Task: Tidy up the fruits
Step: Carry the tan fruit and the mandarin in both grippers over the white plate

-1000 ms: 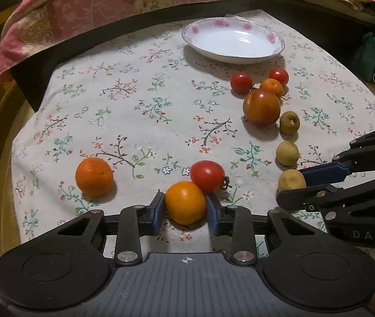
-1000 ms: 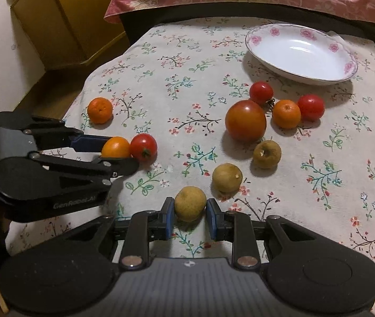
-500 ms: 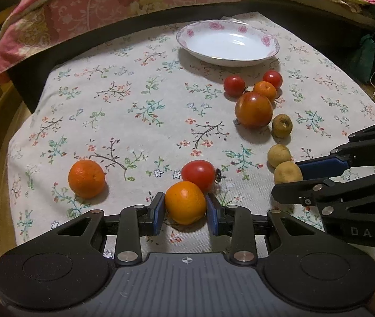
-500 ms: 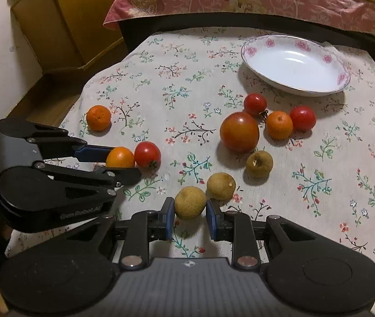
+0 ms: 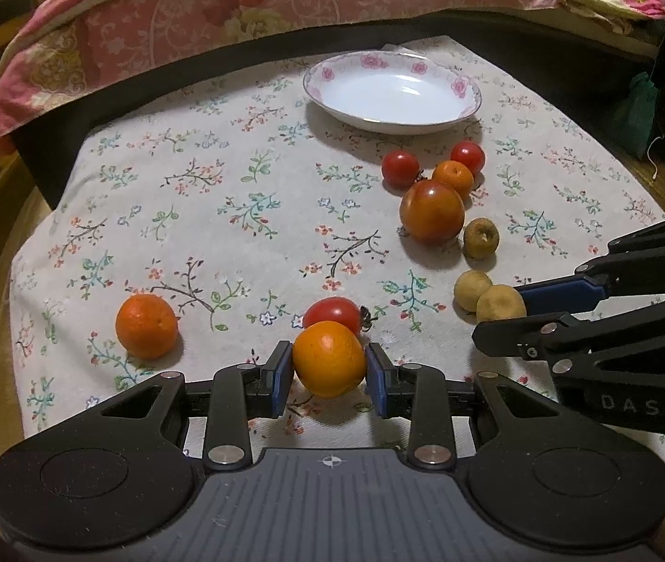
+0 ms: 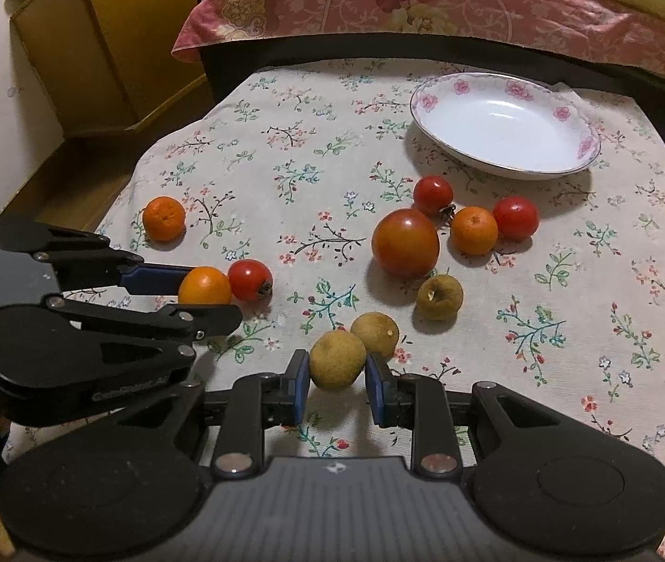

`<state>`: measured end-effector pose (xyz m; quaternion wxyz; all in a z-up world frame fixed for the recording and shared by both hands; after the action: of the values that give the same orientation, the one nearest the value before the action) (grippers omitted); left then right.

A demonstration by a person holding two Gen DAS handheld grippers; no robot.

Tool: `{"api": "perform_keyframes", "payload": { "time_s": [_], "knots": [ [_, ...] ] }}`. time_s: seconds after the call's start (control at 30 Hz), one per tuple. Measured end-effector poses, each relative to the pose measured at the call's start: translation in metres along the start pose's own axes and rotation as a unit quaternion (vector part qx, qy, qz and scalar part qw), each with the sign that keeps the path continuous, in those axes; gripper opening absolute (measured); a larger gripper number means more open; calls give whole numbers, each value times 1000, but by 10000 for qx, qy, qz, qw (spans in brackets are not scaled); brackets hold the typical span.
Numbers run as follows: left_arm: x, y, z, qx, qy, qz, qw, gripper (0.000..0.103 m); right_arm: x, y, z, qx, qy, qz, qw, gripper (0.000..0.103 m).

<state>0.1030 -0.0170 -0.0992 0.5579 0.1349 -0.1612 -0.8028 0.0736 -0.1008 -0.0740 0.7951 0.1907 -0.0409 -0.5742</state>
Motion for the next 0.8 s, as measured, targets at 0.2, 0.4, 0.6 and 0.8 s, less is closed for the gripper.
{"api": "perform_keyframes", "payload": {
  "time_s": [0.2,0.4,0.6,0.8],
  "knots": [
    [2,2,4,64,-18,-10,10000,41,1,0,3,42,-52,-1,10000,26],
    [2,8,10,115,-63,43,9999,41,3,-1,10,89,-113,-20,9999,26],
    [5,25,27,300,-130,76,9994,41,9,6,21,176,-169,-93,9997,26],
    [14,51,24,425,-179,-122,9989,41,21,23,27,298,-256,-209,9990,26]
  ]
}}
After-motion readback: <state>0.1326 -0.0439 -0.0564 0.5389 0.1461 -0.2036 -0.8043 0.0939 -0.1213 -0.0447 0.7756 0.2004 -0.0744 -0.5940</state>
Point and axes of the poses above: each gripper's, at about its wrist camera, not at the fingertips, and z roughly against the way its jaws point, x to its right, y to its top, the point moved 10 cm from there along -z, roughly the way its jaws point, and after that the axes turned 12 degrees about -x, right-handed, at the moved point
